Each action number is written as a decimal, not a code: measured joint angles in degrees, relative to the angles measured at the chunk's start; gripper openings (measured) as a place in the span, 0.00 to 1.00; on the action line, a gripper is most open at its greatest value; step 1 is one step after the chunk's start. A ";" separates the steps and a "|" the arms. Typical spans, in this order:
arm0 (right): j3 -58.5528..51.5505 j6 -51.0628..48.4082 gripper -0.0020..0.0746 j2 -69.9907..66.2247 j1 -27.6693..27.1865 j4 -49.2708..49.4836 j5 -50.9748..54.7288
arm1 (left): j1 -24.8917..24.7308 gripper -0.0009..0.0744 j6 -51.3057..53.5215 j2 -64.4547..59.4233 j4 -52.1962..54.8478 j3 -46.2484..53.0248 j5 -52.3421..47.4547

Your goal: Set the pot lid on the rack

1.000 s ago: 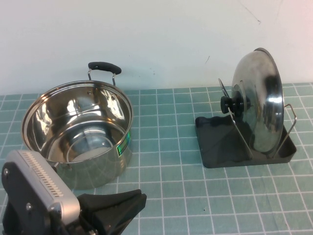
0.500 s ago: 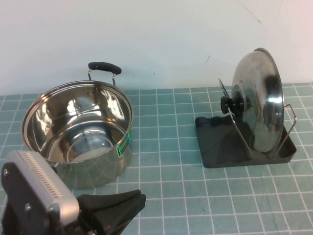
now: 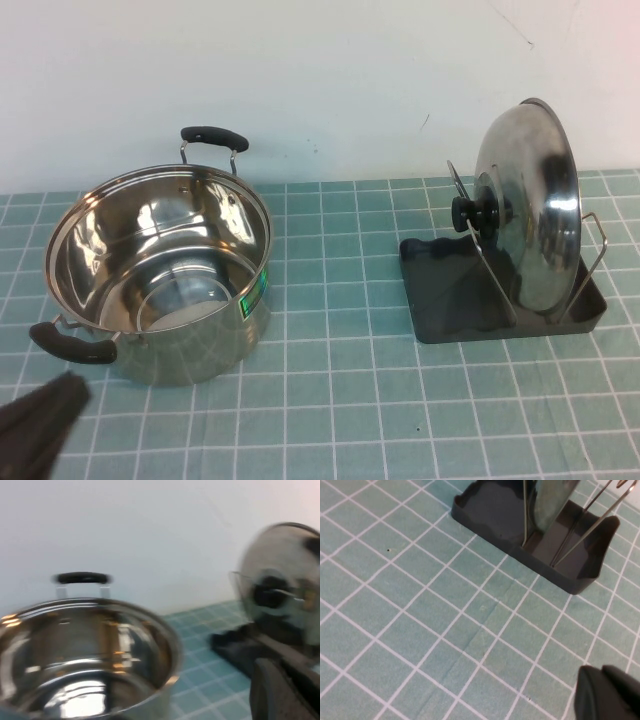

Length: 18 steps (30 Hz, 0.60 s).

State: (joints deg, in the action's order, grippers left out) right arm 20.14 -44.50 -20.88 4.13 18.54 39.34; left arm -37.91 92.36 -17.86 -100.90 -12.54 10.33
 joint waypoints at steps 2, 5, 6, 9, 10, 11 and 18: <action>0.00 0.00 0.03 0.00 0.00 0.00 0.00 | 6.05 0.01 0.13 3.15 0.02 2.13 -1.33; 0.00 0.00 0.03 0.00 0.00 0.00 0.00 | 13.99 0.01 0.13 7.42 0.12 4.55 -2.20; 0.00 0.00 0.03 0.00 0.00 0.00 0.00 | 16.16 0.01 0.13 8.58 0.20 5.00 -2.52; 0.00 0.00 0.03 0.00 0.00 0.00 0.00 | 23.63 0.01 0.13 12.33 0.34 5.59 -4.06; 0.00 0.00 0.03 0.00 0.00 0.00 0.00 | 26.09 0.01 0.13 13.23 0.48 5.59 -4.83; 0.00 0.00 0.03 0.00 0.00 0.00 0.00 | 28.69 0.01 0.13 13.80 0.57 5.59 -5.16; 0.00 0.00 0.03 0.00 0.00 0.00 0.00 | 33.82 0.01 0.13 14.46 1.03 5.69 -7.23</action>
State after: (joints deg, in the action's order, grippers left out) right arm 20.14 -44.50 -20.88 4.13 18.54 39.34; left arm -4.09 92.49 -3.40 -99.88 -6.85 3.10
